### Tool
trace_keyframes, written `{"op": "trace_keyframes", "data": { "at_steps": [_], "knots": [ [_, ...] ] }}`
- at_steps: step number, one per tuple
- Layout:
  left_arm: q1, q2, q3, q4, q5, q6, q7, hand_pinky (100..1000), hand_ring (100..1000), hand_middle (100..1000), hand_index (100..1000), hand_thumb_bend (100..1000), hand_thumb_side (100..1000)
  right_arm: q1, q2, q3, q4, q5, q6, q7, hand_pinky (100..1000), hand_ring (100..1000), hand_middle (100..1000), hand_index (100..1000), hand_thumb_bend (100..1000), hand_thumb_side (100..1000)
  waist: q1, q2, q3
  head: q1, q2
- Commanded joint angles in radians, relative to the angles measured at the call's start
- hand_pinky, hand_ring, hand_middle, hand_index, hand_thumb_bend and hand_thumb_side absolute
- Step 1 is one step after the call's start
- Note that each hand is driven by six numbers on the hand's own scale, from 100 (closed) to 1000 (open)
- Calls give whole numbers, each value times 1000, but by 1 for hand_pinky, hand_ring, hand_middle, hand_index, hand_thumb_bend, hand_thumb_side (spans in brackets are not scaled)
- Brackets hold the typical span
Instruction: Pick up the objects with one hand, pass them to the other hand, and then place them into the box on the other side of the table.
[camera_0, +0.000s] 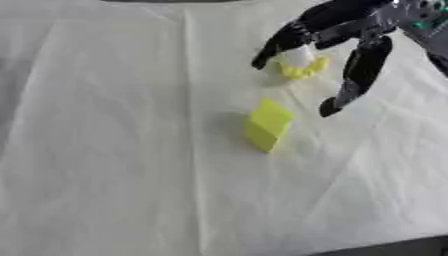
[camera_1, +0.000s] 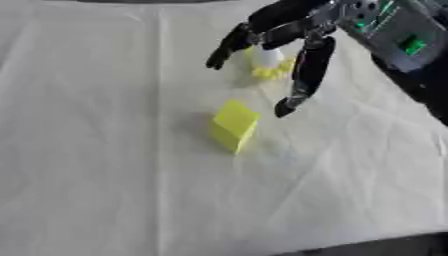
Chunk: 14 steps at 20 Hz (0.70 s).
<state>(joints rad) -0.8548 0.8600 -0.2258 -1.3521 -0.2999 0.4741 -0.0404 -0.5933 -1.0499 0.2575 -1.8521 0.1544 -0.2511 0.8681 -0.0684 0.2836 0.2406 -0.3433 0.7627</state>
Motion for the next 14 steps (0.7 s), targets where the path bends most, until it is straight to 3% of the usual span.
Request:
{"op": "trace_keyframes", "data": {
  "at_steps": [1,6,14],
  "knots": [
    [-19,21,12,-14,-2,6,4,819,807,773,830,246,500,-8,-12,-16,29,-11,-8,8,985,931,851,952,577,119,-5,0,1,-8,-4],
    [-28,12,11,-9,0,8,8,818,806,771,828,234,503,-12,6,-14,58,-22,-12,13,983,930,848,958,566,126,-7,5,8,-11,-6],
    [-24,8,11,-4,0,10,12,818,806,769,826,228,500,-37,44,19,79,35,-30,38,994,939,865,968,588,129,-2,-6,7,-70,-32]
  ]
}}
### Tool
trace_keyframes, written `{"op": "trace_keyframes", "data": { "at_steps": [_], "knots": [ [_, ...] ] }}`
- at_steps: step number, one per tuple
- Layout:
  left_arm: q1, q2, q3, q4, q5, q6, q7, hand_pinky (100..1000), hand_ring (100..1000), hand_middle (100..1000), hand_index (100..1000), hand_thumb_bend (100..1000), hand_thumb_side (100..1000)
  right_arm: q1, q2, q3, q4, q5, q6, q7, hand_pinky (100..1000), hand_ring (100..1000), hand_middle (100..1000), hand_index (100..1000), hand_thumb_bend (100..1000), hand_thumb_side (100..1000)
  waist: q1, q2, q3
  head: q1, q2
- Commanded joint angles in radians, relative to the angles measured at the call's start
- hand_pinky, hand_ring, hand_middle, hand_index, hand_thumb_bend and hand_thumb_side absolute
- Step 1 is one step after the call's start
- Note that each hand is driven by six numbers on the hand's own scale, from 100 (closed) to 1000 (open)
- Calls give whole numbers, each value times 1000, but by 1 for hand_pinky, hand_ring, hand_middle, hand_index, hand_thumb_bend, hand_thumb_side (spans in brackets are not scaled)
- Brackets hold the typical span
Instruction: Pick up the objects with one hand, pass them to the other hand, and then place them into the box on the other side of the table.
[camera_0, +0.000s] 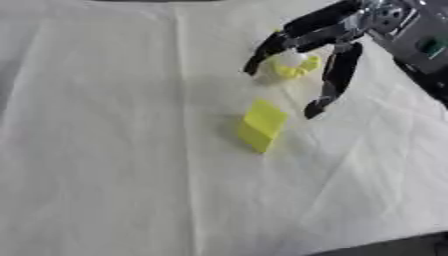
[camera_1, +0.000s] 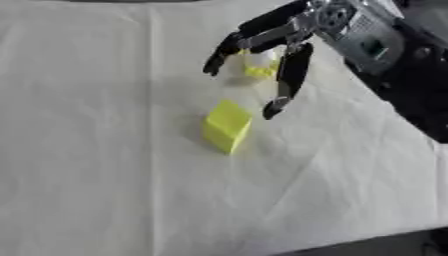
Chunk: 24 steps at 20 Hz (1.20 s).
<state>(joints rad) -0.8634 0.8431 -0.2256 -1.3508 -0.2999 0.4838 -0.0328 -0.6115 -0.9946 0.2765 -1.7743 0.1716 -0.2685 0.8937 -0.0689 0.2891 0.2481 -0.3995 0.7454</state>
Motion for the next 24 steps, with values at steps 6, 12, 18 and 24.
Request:
{"op": "trace_keyframes", "data": {
  "at_steps": [6,12,18,24],
  "knots": [
    [-12,20,9,-2,-1,0,3,819,806,769,825,225,500,-25,15,38,10,69,-32,13,1000,942,872,986,591,142,3,-17,-1,-25,-15],
    [0,27,5,3,-2,-1,1,822,809,770,824,238,492,-29,45,48,23,93,-28,13,995,928,830,956,584,125,9,-23,-11,-28,-7],
    [3,29,1,4,-11,-3,-10,822,808,770,823,234,492,-32,72,59,39,106,-24,10,990,914,798,935,578,125,15,-27,-14,-30,-3],
    [7,26,2,6,-10,-1,-9,822,809,770,821,235,493,-27,101,79,62,126,-28,13,989,913,800,936,583,126,18,-32,-18,-21,5]
  ]
}}
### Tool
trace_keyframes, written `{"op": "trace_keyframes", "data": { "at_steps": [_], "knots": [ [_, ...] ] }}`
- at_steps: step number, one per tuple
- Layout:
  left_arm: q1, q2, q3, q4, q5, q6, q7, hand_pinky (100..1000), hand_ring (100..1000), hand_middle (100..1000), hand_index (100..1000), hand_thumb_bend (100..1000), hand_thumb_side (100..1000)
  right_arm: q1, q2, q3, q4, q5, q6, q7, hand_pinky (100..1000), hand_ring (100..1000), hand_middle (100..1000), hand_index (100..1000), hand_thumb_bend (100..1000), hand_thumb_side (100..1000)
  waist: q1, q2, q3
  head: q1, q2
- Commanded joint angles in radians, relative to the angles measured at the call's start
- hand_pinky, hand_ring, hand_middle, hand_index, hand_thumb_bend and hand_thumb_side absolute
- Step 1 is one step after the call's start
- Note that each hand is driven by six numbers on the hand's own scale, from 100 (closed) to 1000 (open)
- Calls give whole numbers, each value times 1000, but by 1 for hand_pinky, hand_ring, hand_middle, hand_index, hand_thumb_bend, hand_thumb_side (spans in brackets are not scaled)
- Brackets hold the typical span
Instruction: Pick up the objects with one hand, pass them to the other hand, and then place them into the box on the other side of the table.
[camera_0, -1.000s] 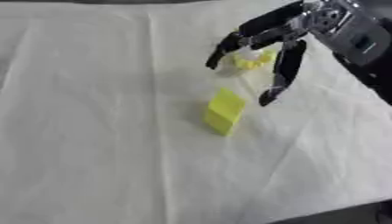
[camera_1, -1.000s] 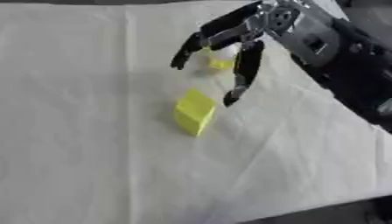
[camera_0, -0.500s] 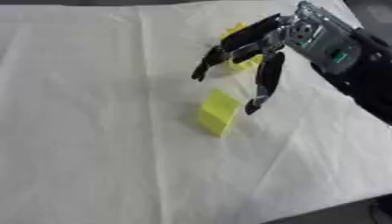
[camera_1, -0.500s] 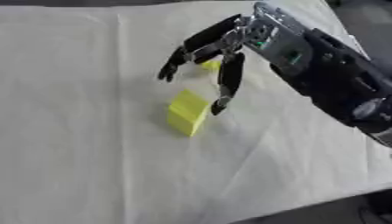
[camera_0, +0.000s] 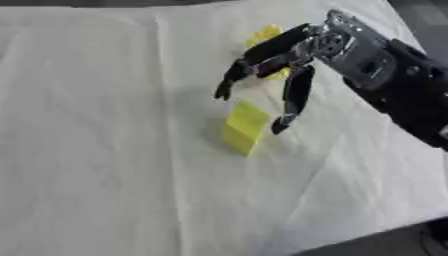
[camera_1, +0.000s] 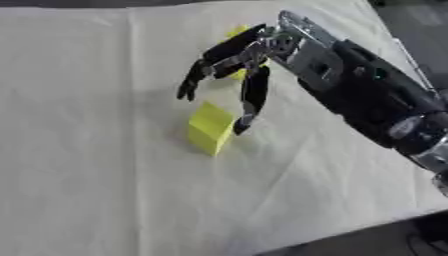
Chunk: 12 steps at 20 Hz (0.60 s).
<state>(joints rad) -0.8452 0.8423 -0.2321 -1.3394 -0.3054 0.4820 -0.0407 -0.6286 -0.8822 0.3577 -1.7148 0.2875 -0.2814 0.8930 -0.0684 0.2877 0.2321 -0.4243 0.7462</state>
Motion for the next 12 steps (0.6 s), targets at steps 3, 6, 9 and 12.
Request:
{"op": "trace_keyframes", "data": {
  "at_steps": [3,6,9,12],
  "knots": [
    [-2,28,8,-1,-6,2,-2,822,809,770,820,236,494,-15,-3,3,12,25,-17,14,993,914,806,939,583,130,18,-39,-9,14,10],
    [16,37,6,6,-9,3,-3,822,809,770,818,235,496,-30,-1,23,23,53,-25,14,1000,911,830,952,596,147,13,-57,-24,33,20],
    [28,39,5,10,-10,1,-5,822,809,771,818,236,497,-39,3,36,32,81,-38,14,1000,919,840,959,598,149,11,-69,-34,42,23],
    [34,42,6,12,-12,1,-4,822,809,771,818,238,492,-38,7,40,41,98,-47,14,1000,922,844,962,600,149,14,-74,-37,44,24]
  ]
}}
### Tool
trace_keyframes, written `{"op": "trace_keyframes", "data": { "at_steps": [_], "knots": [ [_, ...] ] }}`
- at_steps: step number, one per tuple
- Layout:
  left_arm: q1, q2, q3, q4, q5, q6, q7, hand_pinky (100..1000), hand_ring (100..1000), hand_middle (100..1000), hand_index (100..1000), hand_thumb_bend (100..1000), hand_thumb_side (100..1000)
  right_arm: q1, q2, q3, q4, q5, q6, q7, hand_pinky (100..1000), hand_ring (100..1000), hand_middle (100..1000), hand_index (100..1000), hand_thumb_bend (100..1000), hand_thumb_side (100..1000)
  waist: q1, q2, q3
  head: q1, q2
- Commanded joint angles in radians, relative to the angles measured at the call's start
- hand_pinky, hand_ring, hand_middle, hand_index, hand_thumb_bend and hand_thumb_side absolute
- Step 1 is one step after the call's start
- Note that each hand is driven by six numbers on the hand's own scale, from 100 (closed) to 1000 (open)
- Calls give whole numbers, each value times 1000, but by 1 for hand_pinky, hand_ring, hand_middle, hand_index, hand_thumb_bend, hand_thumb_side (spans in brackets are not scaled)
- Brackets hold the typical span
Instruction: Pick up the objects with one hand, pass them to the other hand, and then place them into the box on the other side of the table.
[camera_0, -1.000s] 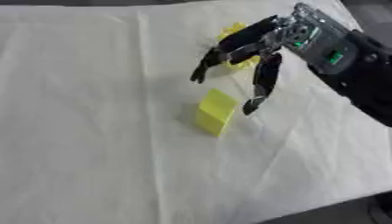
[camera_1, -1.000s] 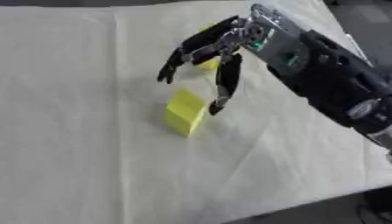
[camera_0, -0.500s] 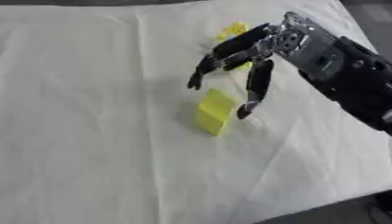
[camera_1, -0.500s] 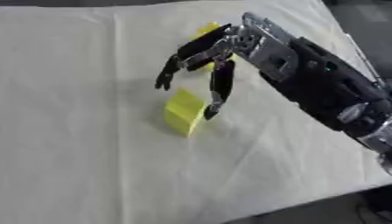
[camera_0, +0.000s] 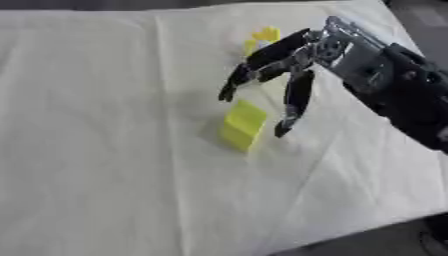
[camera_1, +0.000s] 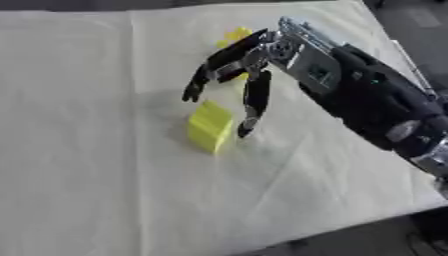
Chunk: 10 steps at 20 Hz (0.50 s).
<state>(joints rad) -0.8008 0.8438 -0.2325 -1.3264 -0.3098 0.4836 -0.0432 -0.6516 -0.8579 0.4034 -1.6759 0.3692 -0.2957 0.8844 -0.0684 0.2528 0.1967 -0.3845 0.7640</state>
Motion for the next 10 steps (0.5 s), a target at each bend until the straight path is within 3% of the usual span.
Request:
{"op": "trace_keyframes", "data": {
  "at_steps": [1,10],
  "knots": [
    [-9,41,7,0,-8,1,-1,822,809,770,817,238,492,-16,-16,-4,4,21,-35,23,1000,923,846,963,600,151,15,-41,-3,5,6],
    [-3,35,5,1,-6,2,-1,821,809,769,815,238,496,-18,5,-20,-3,76,-30,-12,1000,909,840,959,567,164,21,-40,-7,3,6]
  ]
}}
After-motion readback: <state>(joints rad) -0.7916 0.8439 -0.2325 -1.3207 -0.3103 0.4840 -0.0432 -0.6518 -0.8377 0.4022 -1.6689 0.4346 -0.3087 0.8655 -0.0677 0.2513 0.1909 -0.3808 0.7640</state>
